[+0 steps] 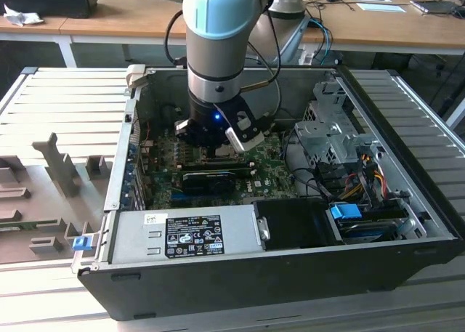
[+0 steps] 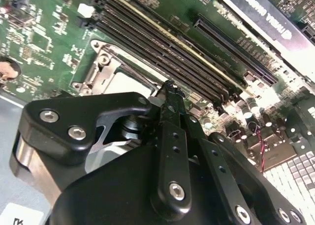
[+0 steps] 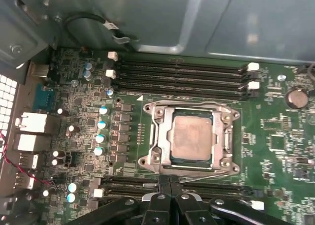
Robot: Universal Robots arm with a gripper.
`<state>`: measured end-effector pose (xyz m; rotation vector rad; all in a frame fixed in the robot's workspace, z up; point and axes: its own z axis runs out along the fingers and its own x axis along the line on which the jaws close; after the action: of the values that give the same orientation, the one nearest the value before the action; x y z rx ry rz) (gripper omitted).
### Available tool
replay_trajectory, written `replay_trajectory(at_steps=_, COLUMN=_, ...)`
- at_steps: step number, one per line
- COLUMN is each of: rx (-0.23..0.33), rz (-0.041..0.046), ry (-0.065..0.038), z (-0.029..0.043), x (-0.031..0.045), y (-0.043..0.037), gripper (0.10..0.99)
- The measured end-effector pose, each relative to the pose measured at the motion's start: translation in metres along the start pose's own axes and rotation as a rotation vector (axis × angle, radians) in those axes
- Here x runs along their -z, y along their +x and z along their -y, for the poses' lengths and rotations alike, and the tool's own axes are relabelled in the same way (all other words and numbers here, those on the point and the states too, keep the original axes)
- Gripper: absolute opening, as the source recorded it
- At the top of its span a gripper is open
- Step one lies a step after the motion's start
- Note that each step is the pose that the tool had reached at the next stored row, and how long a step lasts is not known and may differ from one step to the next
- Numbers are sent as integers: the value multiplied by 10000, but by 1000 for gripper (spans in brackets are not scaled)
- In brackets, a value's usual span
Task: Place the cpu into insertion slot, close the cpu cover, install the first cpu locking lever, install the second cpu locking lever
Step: 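Install the second cpu locking lever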
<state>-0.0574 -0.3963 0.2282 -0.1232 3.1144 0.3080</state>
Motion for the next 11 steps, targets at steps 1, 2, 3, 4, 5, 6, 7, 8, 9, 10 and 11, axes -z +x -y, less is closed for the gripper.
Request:
replay_trajectory(at_steps=1, rx=1, rz=0, ry=-1, z=4, x=-28, y=21, gripper=106)
replay_trajectory(at_steps=2, rx=-1, rz=0, ry=-2, z=9, x=-61, y=42, gripper=106)
replay_trajectory(at_steps=3, rx=1, rz=0, ry=-12, z=18, x=-108, y=51, gripper=106)
replay_trajectory(at_steps=4, rx=2, rz=1, ry=-30, z=22, x=-127, y=52, gripper=106)
replay_trajectory(at_steps=5, rx=0, rz=4, ry=-49, z=23, x=-134, y=53, gripper=106)
replay_trajectory(at_steps=6, rx=-2, rz=7, ry=-82, z=23, x=-135, y=53, gripper=106)
replay_trajectory(at_steps=7, rx=-1, rz=6, ry=-83, z=23, x=-135, y=53, gripper=106)
replay_trajectory(at_steps=8, rx=-1, rz=7, ry=-85, z=23, x=-135, y=53, gripper=106)
replay_trajectory(at_steps=9, rx=0, rz=7, ry=-85, z=23, x=-135, y=53, gripper=106)
replay_trajectory(at_steps=10, rx=0, rz=7, ry=-85, z=23, x=-135, y=53, gripper=106)
replay_trajectory(at_steps=11, rx=0, rz=7, ry=-85, z=23, x=-135, y=53, gripper=106)
